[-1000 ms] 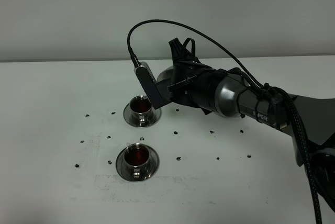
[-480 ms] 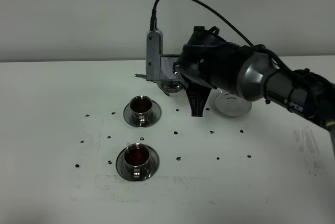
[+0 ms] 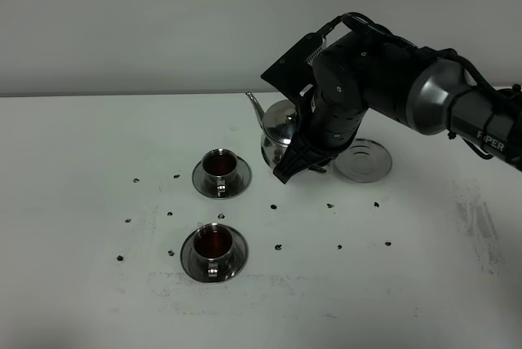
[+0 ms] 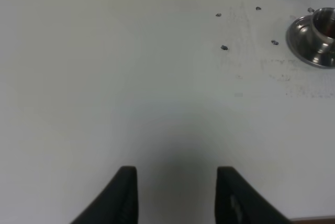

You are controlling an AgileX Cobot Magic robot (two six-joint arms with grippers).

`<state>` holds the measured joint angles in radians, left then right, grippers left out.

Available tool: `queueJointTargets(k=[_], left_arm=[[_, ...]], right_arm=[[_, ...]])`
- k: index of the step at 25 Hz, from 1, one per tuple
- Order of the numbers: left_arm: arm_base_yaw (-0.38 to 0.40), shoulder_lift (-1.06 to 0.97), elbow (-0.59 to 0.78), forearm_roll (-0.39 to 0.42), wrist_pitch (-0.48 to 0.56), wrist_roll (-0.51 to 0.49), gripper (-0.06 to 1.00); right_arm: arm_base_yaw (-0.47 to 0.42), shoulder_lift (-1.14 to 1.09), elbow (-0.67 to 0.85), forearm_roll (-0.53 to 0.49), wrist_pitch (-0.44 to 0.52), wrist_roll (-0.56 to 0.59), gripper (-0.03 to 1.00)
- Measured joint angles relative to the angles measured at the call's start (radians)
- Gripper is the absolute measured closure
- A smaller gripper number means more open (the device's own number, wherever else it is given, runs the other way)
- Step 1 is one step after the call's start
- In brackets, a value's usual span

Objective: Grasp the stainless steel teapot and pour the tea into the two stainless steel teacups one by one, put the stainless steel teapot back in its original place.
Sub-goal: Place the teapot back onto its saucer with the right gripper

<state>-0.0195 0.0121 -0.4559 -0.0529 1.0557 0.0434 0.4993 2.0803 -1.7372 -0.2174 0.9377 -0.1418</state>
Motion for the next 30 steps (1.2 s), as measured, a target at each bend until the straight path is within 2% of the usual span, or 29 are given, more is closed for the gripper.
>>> queueJointTargets(k=[11, 21, 24, 30], left_arm=[[0.0, 0.0, 0.0, 0.0, 0.0, 0.001, 0.57], [0.0, 0.0, 0.0, 0.0, 0.0, 0.001, 0.57], [0.0, 0.0, 0.0, 0.0, 0.0, 0.001, 0.57], [0.0, 0.0, 0.0, 0.0, 0.0, 0.001, 0.57]], right_arm=[[-0.011, 0.095, 0.0, 0.069, 0.0, 0.011, 0.78], [-0.014, 0.008, 0.0, 0.055, 0.018, 0.01, 0.78], [-0.038, -0.055, 0.0, 0.046, 0.019, 0.01, 0.78], [-0.144, -0.091, 0.029, 0.031, 0.011, 0.03, 0.78]])
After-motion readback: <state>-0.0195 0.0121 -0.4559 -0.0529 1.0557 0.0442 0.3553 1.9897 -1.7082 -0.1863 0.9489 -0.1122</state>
